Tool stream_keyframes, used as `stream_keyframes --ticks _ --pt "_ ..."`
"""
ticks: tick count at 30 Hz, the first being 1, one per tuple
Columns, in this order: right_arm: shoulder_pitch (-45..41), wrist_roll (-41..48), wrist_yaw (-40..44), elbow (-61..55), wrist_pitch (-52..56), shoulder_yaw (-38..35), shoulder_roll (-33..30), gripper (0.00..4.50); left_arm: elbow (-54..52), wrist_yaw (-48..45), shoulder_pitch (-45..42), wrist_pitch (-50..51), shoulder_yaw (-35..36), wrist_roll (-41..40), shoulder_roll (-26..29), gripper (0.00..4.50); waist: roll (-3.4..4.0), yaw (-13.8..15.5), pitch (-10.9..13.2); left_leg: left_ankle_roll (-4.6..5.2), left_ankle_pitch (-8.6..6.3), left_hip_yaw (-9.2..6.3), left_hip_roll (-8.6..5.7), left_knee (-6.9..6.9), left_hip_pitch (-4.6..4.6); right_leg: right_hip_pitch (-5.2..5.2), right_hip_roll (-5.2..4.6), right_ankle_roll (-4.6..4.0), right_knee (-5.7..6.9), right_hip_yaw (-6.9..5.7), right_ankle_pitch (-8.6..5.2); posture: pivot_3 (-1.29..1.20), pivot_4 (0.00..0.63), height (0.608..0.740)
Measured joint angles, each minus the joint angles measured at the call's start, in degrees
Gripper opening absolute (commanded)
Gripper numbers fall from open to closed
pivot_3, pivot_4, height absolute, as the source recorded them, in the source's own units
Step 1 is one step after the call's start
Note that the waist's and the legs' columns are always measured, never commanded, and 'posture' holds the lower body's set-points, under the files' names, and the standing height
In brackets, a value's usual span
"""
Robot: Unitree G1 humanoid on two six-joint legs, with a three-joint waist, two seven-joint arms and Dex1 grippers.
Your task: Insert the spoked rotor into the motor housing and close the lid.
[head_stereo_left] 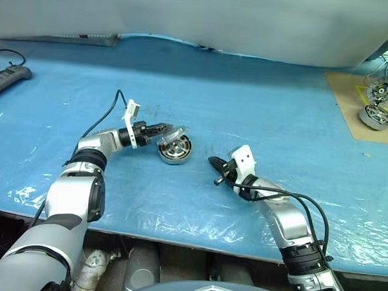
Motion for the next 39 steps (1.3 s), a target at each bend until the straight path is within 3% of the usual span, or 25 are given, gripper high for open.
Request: stream_keyframes --ticks 4,10,19,24,28,33,39 --pt "0.0 -0.1 -0.1 0.1 0.0 0.0 0.0 0.00 -0.4 3.2 0.7 -0.6 0.4 0.4 -0.1 0.04 0.00 0.0 0.0 0.00 0.00 -0.01 0.00 -0.02 0.00 0.04 0.00 0.11 -0.08 -0.02 0.06 0.00 0.150 0.740" --pt "0.0 -0.1 -0.1 0.1 0.0 0.1 0.0 0.00 -4.0 11.1 5.7 -0.7 7.3 -4.2 -2.7 0.04 -0.01 0.0 0.0 0.00 0.00 -0.04 0.04 -0.06 -0.04 0.05 0.00 0.14 -0.17 -0.11 0.09 0.00 0.150 0.740" --pt "0.0 -0.1 -0.1 0.3 0.0 0.2 0.1 0.00 -21.6 24.6 15.4 -0.1 20.1 -17.2 -8.9 0.04 -0.01 -0.1 0.0 0.00 -0.01 -0.05 0.18 -0.09 -0.06 0.13 0.01 -0.01 -0.32 -0.22 0.01 0.00 0.150 0.740" --pt "-0.5 -0.1 0.3 1.0 0.0 0.7 0.2 0.00 -21.7 28.1 16.3 1.2 19.0 -16.9 -9.7 0.04 -0.02 0.0 0.0 0.01 -0.01 -0.06 0.19 -0.07 -0.05 0.14 0.01 0.00 -0.33 -0.23 0.01 0.00 0.150 0.740" --pt "-0.8 -0.1 0.4 1.9 0.0 0.7 0.1 0.00 -16.5 27.0 10.5 2.8 16.1 -15.2 -6.8 0.04 -0.02 0.0 0.0 0.00 0.00 -0.09 0.17 -0.05 -0.06 0.15 0.01 0.15 -0.34 -0.23 0.10 0.00 0.150 0.740" --pt "-0.8 -0.5 0.4 2.0 -0.2 0.7 -0.2 0.00 -10.6 21.8 2.3 9.8 11.7 -13.3 -3.5 0.04 -0.01 -0.1 0.0 -0.02 0.00 -0.08 -0.05 -0.14 -0.05 0.14 0.02 0.16 -0.38 -0.22 0.11 0.00 0.150 0.740" --pt "-0.2 -0.9 -0.1 1.8 -0.7 0.7 -0.1 0.00 -7.4 12.1 -0.7 16.3 4.4 -9.4 -2.1 0.04 -0.01 -0.1 0.0 -0.03 -0.01 -0.08 -0.06 -0.21 -0.05 0.13 0.02 0.16 -0.42 -0.24 0.11 0.00 0.150 0.740"
